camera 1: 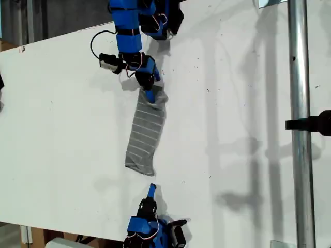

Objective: Grasp corners of a towel and fold twice.

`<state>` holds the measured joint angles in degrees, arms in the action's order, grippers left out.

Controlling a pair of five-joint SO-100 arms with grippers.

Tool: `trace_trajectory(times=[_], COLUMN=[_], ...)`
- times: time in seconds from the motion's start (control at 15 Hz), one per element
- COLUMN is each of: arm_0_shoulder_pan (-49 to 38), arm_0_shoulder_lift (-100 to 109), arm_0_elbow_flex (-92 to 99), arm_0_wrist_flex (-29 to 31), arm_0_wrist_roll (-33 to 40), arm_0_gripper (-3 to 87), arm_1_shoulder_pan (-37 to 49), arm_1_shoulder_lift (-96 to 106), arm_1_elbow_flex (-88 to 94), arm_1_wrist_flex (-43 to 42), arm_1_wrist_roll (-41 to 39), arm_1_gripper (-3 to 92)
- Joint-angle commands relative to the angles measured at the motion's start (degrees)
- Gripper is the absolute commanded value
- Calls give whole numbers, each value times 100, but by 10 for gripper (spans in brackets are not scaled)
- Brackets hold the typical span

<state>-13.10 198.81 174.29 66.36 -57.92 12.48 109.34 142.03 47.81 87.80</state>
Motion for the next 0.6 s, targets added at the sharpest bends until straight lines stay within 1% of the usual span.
trace_trajectory(times=[0.0, 0.07, 0.13, 0.27, 0.4, 0.47, 0.53], arm_0_shoulder_pan=[-35, -18, -18, -26, -35, -26, -18], arm_0_shoulder_lift=[44, 44, 44, 44, 44, 44, 44], arm_0_elbow_flex=[-141, -141, -141, -132, -123, -132, -149], arm_0_wrist_flex=[-97, -62, -62, -70, -70, -62, -44], arm_0_wrist_roll=[9, 0, 0, 26, 44, 53, 62], arm_0_gripper=[-27, -27, -27, -27, -27, -27, -27], arm_1_shoulder_pan=[-53, -18, 26, 185, 457, 615, 747], arm_1_shoulder_lift=[-782, -1116, -1389, -1608, -1758, -1784, -1556], arm_1_elbow_flex=[-870, -1134, -1397, -1503, -1521, -1670, -1775], arm_1_wrist_flex=[-527, -686, -773, -1283, -1916, -1714, -1011], arm_1_wrist_roll=[-211, -316, -475, -721, -835, -1046, -1248], arm_1_gripper=[443, 440, 407, 259, -2, -2, -2])
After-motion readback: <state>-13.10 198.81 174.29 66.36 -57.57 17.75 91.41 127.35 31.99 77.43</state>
